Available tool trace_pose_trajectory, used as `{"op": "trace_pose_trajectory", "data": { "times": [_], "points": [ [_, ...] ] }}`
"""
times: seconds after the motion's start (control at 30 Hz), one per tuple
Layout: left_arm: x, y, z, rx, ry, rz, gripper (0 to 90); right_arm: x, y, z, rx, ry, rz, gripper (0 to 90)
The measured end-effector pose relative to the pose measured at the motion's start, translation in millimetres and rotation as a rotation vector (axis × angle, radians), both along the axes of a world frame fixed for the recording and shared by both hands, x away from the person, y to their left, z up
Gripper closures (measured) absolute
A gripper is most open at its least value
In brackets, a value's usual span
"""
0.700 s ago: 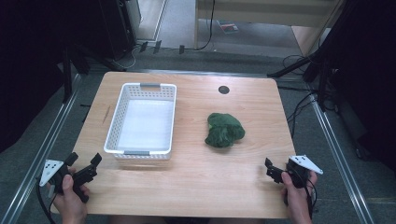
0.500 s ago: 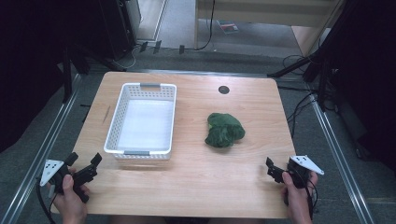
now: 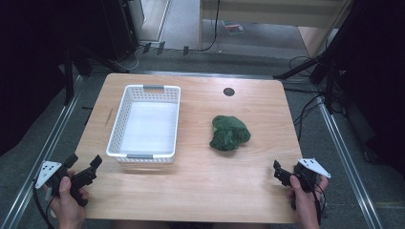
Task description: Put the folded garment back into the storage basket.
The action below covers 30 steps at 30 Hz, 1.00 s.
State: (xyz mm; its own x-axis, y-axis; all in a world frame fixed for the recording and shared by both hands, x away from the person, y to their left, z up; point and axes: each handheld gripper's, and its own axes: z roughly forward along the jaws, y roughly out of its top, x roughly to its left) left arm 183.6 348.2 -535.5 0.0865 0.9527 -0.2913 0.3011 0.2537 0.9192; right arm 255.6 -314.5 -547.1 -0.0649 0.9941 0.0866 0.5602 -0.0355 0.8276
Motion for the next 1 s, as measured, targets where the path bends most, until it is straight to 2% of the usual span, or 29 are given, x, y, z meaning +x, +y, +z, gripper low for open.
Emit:
{"op": "trace_pose_trajectory", "data": {
  "times": [0.13, 0.2, 0.33, 0.43, 0.5, 0.67, 1.0],
  "points": [
    [-5.3, -2.6, 11.4, -0.003, -0.014, 0.01, 2.5, -1.4, 0.6, 0.0, -0.022, -0.004, -0.009, 7.0],
    [-7.1, -5.0, 18.0, -0.002, -0.016, 0.015, 2.5, -2.8, 1.3, 0.3, -0.024, -0.019, -0.001, 6.9],
    [-5.4, -14.8, 29.3, 0.017, -0.001, 0.006, 2.5, -4.3, 1.8, 0.6, -0.018, -0.045, 0.023, 7.0],
    [-2.4, -26.4, 38.1, 0.03, 0.011, -0.024, 2.6, -5.3, 1.4, 0.9, -0.006, -0.057, 0.032, 7.3],
    [-0.5, -38.0, 49.4, 0.047, 0.005, -0.058, 2.5, -5.9, 2.9, 0.9, -0.007, -0.069, 0.04, 7.4],
    [4.1, -52.8, 62.9, 0.049, 0.007, -0.103, 2.5, -5.7, 3.1, 0.9, 0.002, -0.069, 0.042, 7.3],
    [29.9, -92.4, 87.5, 0.088, 0.045, -0.201, 2.6, -5.7, 3.4, 0.8, 0.007, -0.064, 0.051, 7.3]
  ]
}}
